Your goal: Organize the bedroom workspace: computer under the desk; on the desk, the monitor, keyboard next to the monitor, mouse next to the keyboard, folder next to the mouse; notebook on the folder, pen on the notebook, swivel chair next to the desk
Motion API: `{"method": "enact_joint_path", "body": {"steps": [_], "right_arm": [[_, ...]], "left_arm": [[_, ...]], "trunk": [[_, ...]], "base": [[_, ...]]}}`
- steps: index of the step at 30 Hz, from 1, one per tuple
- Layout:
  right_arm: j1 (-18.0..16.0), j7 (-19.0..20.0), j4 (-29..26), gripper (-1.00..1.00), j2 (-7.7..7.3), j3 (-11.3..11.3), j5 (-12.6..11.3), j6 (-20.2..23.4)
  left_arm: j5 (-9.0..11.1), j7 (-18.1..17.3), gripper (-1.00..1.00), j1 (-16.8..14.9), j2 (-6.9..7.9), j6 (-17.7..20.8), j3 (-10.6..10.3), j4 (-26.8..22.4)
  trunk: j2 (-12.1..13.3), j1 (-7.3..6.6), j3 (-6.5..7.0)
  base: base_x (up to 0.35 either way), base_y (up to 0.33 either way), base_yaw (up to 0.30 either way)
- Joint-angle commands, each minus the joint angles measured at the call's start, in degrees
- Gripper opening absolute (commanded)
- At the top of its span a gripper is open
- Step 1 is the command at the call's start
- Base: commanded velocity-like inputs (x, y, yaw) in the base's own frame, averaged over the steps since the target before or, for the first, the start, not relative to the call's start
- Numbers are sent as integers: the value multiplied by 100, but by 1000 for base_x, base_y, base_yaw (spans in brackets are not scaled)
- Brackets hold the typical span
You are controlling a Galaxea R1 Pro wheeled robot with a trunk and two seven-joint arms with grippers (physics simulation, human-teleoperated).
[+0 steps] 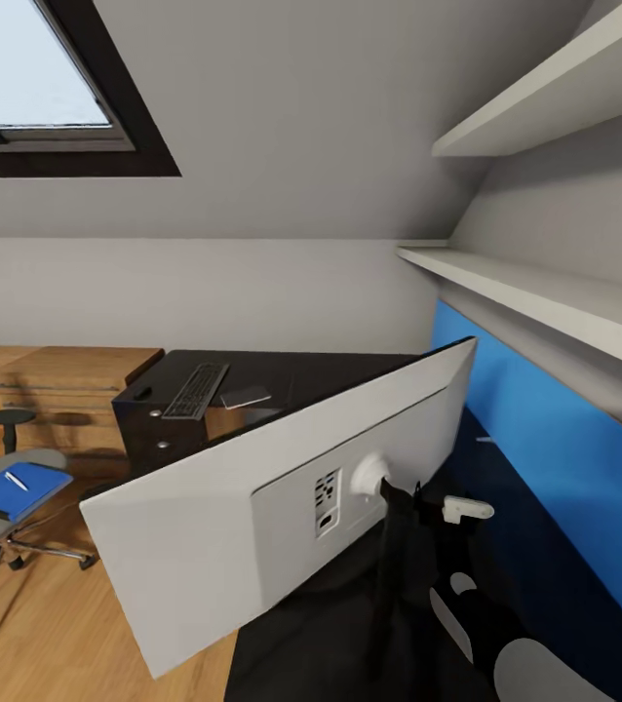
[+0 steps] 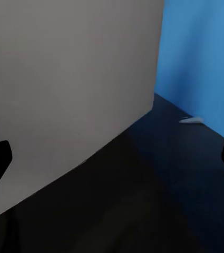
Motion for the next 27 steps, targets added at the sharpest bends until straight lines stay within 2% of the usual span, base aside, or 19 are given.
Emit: {"method": "enact_joint_path", "body": {"steps": [1, 27], "right_arm": [[-5, -23, 0, 100, -6, 52, -54, -21], [-5, -22, 0, 100, -6, 59, -54, -21]], "left_arm": [[35, 7, 100, 2, 0, -11, -10, -9], [35, 7, 100, 2, -2, -23, -7, -9]], "trunk": [[-3, 2, -5], [-3, 2, -5]], "base": [[80, 0, 0], [9, 0, 0]]}}
